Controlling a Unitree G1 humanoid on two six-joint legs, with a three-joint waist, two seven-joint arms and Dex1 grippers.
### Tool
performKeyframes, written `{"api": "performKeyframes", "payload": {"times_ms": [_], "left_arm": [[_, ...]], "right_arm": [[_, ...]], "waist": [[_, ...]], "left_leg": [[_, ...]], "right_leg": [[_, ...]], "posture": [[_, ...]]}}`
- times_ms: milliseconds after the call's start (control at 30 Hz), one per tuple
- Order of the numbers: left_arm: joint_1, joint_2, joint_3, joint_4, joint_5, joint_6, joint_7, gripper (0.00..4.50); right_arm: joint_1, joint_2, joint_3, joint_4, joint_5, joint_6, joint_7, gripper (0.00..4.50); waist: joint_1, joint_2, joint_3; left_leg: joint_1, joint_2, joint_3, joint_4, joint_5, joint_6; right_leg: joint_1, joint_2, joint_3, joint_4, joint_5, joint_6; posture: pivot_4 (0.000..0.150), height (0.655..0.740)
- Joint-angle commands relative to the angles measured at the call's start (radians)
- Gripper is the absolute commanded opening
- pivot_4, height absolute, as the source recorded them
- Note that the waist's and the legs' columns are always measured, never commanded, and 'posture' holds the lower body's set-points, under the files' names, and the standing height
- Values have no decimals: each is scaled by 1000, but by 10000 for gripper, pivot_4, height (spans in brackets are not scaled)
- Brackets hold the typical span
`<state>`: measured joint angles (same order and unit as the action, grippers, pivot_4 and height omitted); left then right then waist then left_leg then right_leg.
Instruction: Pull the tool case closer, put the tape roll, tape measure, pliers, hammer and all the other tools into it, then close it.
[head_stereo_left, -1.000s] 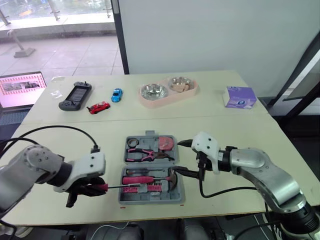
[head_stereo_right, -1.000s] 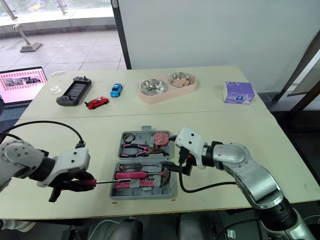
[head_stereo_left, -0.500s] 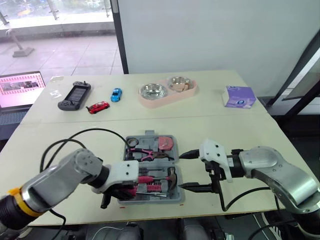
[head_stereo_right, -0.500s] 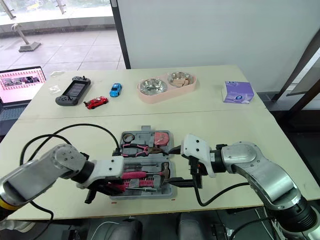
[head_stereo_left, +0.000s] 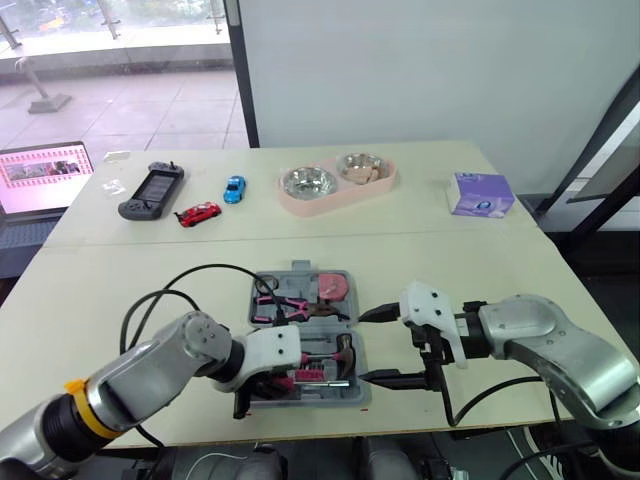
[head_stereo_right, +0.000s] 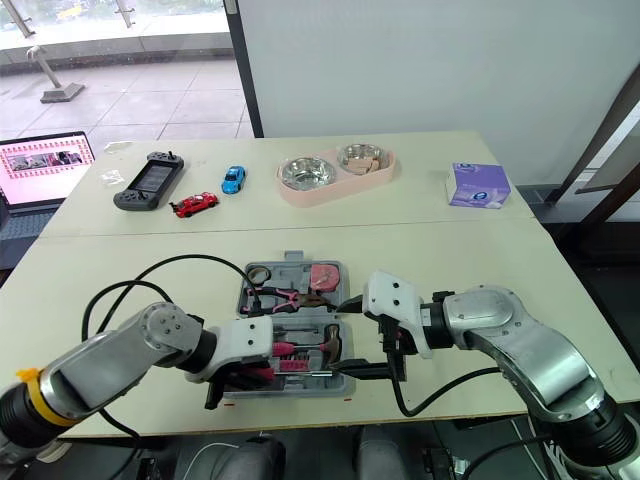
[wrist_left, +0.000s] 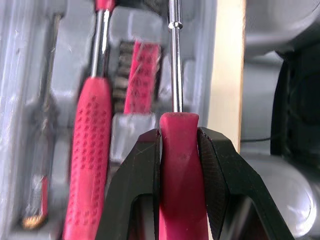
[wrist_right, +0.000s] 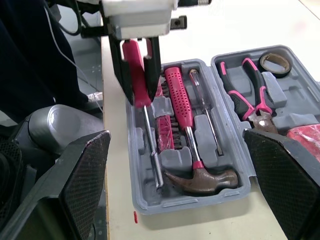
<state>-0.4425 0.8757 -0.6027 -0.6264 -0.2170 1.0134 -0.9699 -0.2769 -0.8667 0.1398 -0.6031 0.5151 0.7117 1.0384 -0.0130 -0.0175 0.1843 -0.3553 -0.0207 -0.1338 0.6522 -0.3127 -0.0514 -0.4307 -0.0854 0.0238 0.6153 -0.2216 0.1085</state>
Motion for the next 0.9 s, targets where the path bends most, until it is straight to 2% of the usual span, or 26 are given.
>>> {"api": "performKeyframes", "payload": {"times_ms": [33,900], "left_arm": [[-4,-8,-3,-15,1,-14,1,5929],[2,-39,-54,18,25,-46,21,5929]], "right_arm": [[-18,-17,-13,-8,7,-13,14,45000],[-43,-13,5,-17,12,23,7,45000]], "waist": [[-1,0,0],[0,0,0]], "left_leg": [[0,0,0,0,0,0],[0,0,0,1,0,0]], "right_leg": [[0,0,0,0,0,0],[0,0,0,0,0,0]], "posture": [[1500,7360],[1500,7360]]}}
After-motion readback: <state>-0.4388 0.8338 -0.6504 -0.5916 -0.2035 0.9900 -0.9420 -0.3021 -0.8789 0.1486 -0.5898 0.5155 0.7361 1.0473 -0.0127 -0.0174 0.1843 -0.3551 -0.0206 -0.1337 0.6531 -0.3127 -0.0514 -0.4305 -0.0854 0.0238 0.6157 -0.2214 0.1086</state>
